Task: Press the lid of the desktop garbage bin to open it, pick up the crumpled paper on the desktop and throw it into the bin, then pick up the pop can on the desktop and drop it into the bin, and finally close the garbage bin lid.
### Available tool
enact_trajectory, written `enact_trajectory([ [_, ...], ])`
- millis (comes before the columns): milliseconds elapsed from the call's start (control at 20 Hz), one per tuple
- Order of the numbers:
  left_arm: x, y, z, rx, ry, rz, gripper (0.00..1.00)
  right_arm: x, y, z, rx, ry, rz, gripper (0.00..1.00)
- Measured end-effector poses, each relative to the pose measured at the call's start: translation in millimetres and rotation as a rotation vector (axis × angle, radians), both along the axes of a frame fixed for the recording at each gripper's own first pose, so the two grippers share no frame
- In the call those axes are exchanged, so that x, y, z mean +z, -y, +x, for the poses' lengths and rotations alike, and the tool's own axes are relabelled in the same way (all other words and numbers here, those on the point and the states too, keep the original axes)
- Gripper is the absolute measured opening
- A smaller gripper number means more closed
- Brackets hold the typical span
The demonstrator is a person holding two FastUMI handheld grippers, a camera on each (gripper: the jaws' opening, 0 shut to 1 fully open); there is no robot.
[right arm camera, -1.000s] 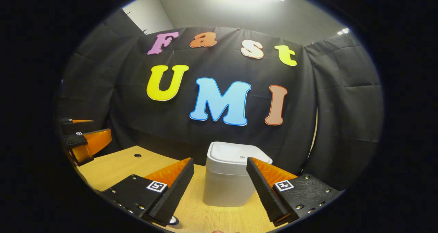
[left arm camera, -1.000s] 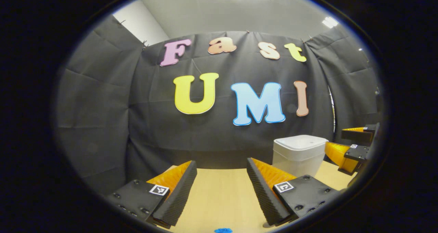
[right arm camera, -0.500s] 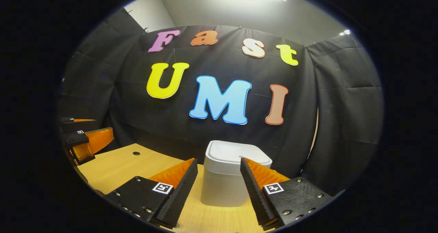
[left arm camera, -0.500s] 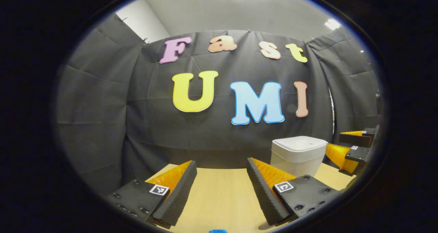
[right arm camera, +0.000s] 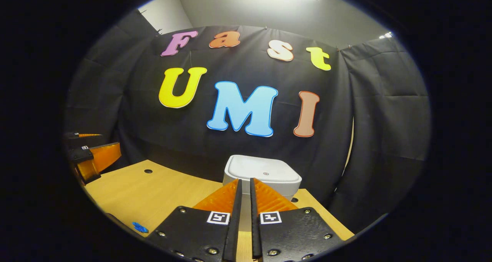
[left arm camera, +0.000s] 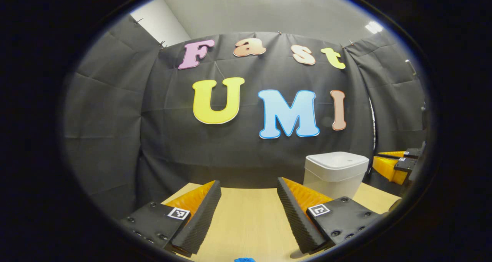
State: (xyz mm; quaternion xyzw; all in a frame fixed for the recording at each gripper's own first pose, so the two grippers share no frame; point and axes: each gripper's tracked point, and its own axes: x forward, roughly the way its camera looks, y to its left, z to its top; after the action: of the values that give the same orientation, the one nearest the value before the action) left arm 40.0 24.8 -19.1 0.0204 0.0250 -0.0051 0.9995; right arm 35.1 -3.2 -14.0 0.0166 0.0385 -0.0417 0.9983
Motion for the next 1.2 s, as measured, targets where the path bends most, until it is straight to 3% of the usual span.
enact_trajectory([
  [100, 0.2, 2.1, 0.9, -0.005, -0.002, -0.002, 0.96, -4.0, -1.3, -1.0, -0.008, -0.009, -0.003, 0.14],
  [150, 0.3, 3.5, 1.3, -0.007, -0.001, -0.001, 0.96, -3.1, -1.6, 0.7, 0.018, -0.007, -0.001, 0.01],
  [200, -0.1, 3.6, 1.2, -0.008, 0.001, 0.001, 0.96, -5.5, -3.9, -0.3, 0.027, -0.010, -0.002, 0.04],
  [500, -0.4, 7.5, 0.5, -0.016, 0.005, 0.002, 0.96, -5.9, 6.3, 9.2, 0.014, -0.008, 0.002, 0.00],
  [550, -1.4, 6.8, -0.6, -0.015, 0.004, 0.001, 1.00, -3.5, 10.5, 16.7, 0.008, -0.004, -0.002, 0.00],
  [600, -1.2, 6.6, -1.1, -0.015, 0.001, 0.001, 0.96, -4.0, 15.4, 20.2, -0.003, -0.001, -0.015, 0.00],
  [700, -1.3, 6.4, 0.6, -0.012, -0.001, -0.002, 1.00, -3.2, 21.9, 30.6, -0.009, 0.005, -0.029, 0.00],
  [800, -3.2, 4.0, -0.3, -0.005, -0.003, -0.002, 0.96, -5.2, 24.7, 41.2, -0.010, 0.001, -0.021, 0.00],
  [850, -3.8, 2.1, -0.9, 0.000, -0.004, -0.002, 1.00, -7.2, 27.6, 45.7, -0.016, -0.004, -0.018, 0.00],
  [1050, -5.2, -8.2, -2.6, 0.026, -0.012, 0.006, 0.96, -11.5, 44.3, 66.8, -0.060, -0.001, -0.013, 0.00],
  [1200, -7.0, -14.1, -3.1, 0.046, -0.020, 0.011, 1.00, -24.6, 58.0, 81.6, -0.098, -0.033, 0.029, 0.00],
])
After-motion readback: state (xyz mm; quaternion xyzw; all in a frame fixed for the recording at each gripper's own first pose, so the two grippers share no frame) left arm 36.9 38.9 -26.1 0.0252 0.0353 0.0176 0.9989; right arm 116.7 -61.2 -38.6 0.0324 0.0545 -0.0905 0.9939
